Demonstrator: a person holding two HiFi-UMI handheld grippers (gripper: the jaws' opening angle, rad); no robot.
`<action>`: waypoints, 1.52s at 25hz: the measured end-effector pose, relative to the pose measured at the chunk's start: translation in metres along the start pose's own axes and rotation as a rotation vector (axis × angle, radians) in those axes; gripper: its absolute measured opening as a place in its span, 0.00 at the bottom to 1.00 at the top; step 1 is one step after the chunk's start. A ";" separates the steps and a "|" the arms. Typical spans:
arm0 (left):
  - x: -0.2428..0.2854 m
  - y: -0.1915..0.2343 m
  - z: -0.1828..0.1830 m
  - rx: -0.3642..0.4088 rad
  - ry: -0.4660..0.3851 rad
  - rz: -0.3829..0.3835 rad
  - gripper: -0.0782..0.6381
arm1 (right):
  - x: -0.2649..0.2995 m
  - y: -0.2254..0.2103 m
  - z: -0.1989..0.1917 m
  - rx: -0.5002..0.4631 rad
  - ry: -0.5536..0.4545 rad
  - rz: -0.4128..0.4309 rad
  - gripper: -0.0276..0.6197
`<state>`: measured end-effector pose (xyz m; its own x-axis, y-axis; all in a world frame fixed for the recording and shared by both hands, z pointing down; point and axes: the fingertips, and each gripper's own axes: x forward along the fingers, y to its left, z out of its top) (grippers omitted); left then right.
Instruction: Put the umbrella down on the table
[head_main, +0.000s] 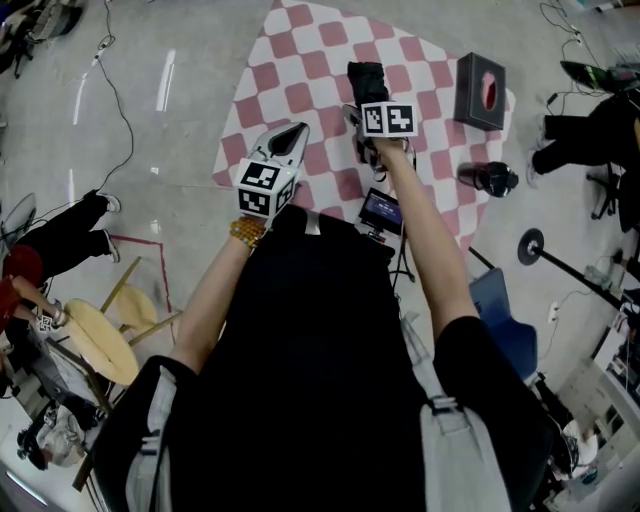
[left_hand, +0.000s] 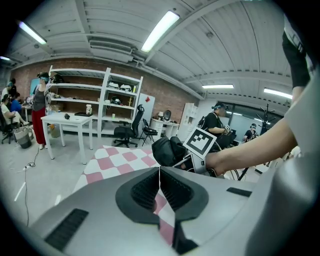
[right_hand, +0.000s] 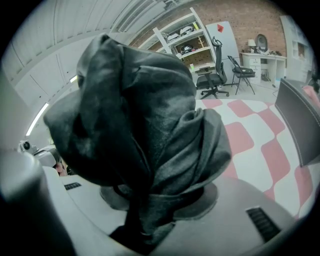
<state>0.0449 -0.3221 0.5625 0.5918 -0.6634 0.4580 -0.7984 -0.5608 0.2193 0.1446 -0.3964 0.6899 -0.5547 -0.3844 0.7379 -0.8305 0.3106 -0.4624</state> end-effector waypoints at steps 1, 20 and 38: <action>0.000 0.000 0.000 0.000 0.000 0.000 0.13 | 0.001 -0.001 0.000 0.007 0.003 0.002 0.32; 0.004 -0.001 -0.002 -0.009 0.014 -0.005 0.13 | 0.020 -0.017 -0.012 0.081 0.067 -0.019 0.33; 0.003 0.004 -0.005 -0.019 0.026 0.008 0.13 | 0.034 -0.029 -0.019 0.115 0.106 -0.061 0.33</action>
<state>0.0427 -0.3240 0.5695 0.5823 -0.6546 0.4821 -0.8053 -0.5457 0.2316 0.1509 -0.4023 0.7375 -0.4992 -0.3034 0.8116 -0.8664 0.1851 -0.4637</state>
